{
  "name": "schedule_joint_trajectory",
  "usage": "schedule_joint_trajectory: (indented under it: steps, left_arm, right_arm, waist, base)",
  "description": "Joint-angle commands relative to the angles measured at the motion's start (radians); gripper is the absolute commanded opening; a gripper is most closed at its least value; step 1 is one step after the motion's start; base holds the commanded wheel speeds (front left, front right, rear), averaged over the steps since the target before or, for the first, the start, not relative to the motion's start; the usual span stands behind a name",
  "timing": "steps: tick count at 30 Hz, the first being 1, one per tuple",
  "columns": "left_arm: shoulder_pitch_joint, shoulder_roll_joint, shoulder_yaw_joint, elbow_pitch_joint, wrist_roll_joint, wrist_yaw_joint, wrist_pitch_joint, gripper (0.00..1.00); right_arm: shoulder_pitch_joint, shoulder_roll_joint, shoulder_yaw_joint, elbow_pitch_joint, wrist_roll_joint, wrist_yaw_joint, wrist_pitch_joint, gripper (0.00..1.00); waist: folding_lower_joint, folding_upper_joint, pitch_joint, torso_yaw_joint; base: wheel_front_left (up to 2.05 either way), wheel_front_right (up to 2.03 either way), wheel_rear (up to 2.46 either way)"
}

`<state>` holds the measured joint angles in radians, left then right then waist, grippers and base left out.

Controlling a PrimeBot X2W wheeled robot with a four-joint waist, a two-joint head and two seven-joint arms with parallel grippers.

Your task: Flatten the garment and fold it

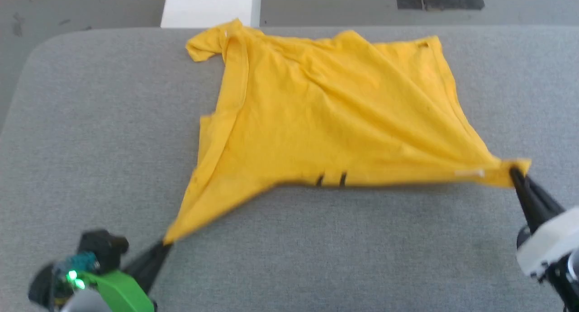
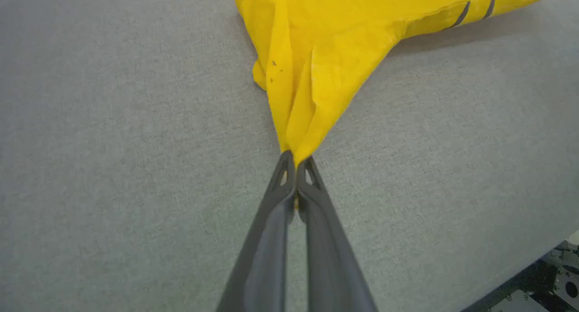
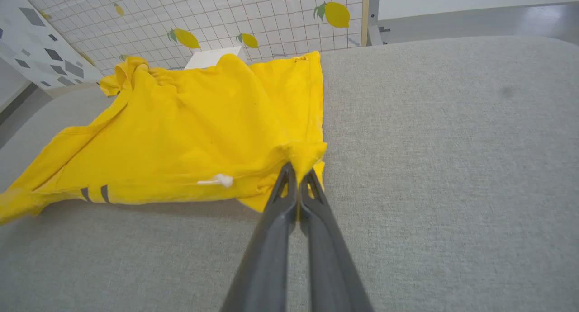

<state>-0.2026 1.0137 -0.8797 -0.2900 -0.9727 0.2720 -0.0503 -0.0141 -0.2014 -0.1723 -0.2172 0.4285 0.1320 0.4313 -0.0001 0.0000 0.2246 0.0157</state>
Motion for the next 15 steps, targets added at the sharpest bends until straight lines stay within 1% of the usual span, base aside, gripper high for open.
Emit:
schedule_joint_trajectory:
  steps: [1, 5, 9, 12, 15]
  left_arm:
    - [0.033, 0.005, -0.008, -0.007, -0.028, 0.013, 0.018, 0.00]
    - [0.099, 0.000, -0.036, -0.034, -0.109, 0.045, 0.080, 0.00]
    - [0.159, 0.009, -0.044, -0.062, -0.189, 0.074, 0.117, 0.00]
    - [0.201, 0.023, -0.055, -0.088, -0.245, 0.097, 0.154, 0.00]
    - [0.233, 0.035, -0.068, -0.109, -0.278, 0.120, 0.180, 0.00]
  right_arm:
    - [0.034, 0.004, -0.008, -0.007, 0.005, -0.001, 0.004, 0.00]
    - [0.129, -0.001, -0.006, -0.020, 0.036, -0.001, 0.038, 0.00]
    - [0.216, -0.017, -0.013, -0.043, 0.070, -0.001, 0.087, 0.00]
    - [0.289, -0.046, -0.005, -0.052, 0.069, -0.001, 0.147, 0.00]
    - [0.353, -0.078, 0.015, -0.050, 0.056, -0.001, 0.194, 0.00]
  waist:
    - [0.0001, 0.0000, -0.041, 0.019]
    - [0.0001, 0.0000, -0.074, 0.021]
    - [0.0001, 0.0000, -0.101, 0.023]
    - [0.0001, 0.0000, -0.122, 0.024]
    - [0.0001, 0.0000, -0.142, 0.024]
  base:
    - [0.00, 0.00, 0.00]
    - [0.00, 0.00, 0.00]
    - [0.00, 0.00, 0.00]
    - [0.00, 0.00, 0.00]
    - [0.00, 0.00, 0.00]
